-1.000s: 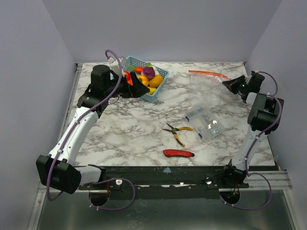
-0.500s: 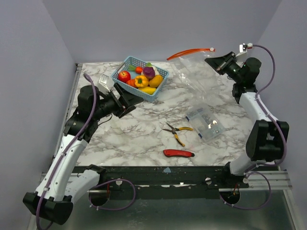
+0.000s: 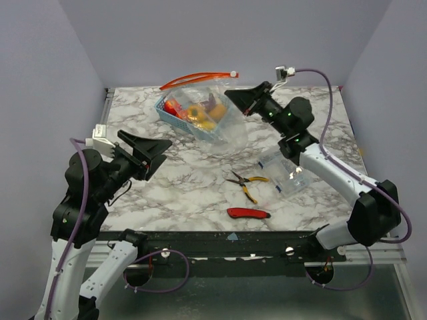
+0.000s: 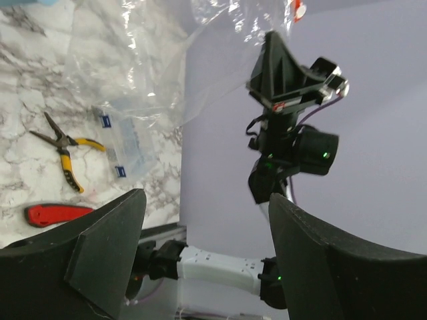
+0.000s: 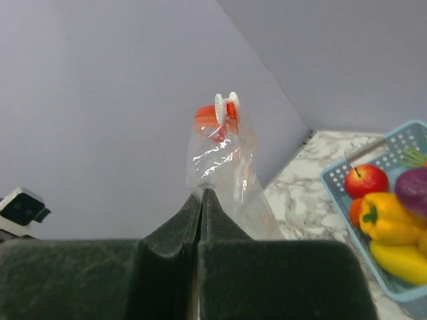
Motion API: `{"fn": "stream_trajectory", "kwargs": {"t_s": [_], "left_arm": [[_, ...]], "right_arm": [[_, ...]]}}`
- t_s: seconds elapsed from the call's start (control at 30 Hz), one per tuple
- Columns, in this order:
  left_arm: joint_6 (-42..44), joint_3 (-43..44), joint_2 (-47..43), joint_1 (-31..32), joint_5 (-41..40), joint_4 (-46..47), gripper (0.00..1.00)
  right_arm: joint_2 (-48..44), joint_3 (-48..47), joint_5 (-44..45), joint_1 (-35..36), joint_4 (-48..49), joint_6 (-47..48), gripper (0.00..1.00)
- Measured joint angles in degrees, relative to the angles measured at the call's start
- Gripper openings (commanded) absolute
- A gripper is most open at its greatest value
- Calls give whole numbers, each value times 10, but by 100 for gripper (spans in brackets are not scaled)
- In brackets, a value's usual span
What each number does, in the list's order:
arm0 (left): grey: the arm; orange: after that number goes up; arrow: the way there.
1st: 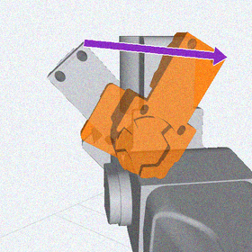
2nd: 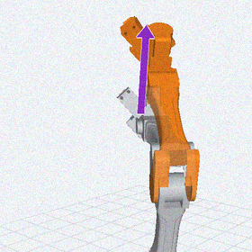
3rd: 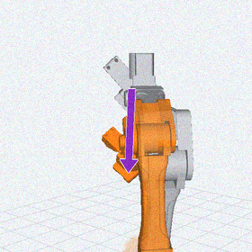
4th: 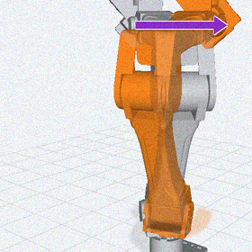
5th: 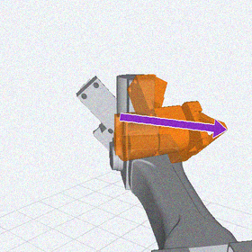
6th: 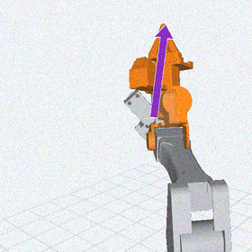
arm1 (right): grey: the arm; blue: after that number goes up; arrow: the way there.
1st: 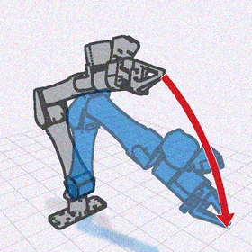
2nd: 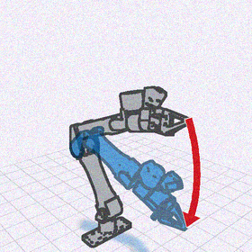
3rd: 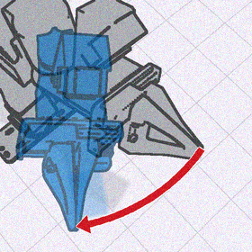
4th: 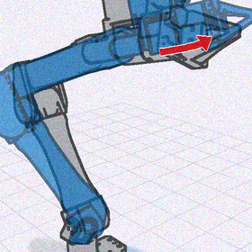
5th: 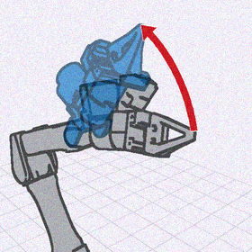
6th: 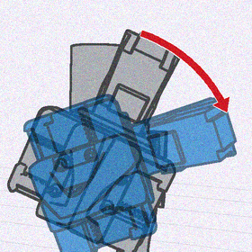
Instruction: Place the food in the zip-top bag and seal the zipper
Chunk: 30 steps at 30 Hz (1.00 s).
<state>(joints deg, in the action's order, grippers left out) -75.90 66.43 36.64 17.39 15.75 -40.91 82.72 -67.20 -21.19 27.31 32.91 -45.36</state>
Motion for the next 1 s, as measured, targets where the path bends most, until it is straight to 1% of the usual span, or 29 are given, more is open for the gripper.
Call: {"fn": "stream_trajectory", "kwargs": {"t_s": [0.07,0.17,0.27,0.4,0.5,0.63,0.9,1.0], "left_arm": [[-2,14,-7,0,-19,-16,78],[-22,10,-11,0,-37,-38,79],[-47,4,3,0,-48,-73,80],[-62,12,50,0,-58,-97,80],[-73,21,82,-5,-62,-103,77],[-94,6,115,-26,-55,-98,73],[-106,6,192,-46,-44,-93,71],[-108,10,211,-47,-44,-93,64]], "right_arm": [[2,31,52,57,51,31,1],[9,108,127,144,145,83,1],[42,174,181,205,216,130,1],[68,240,231,238,265,169,1],[67,269,254,254,292,187,1],[47,296,280,275,316,214,1],[16,315,305,300,327,260,1],[10,317,312,301,326,273,1]]}}
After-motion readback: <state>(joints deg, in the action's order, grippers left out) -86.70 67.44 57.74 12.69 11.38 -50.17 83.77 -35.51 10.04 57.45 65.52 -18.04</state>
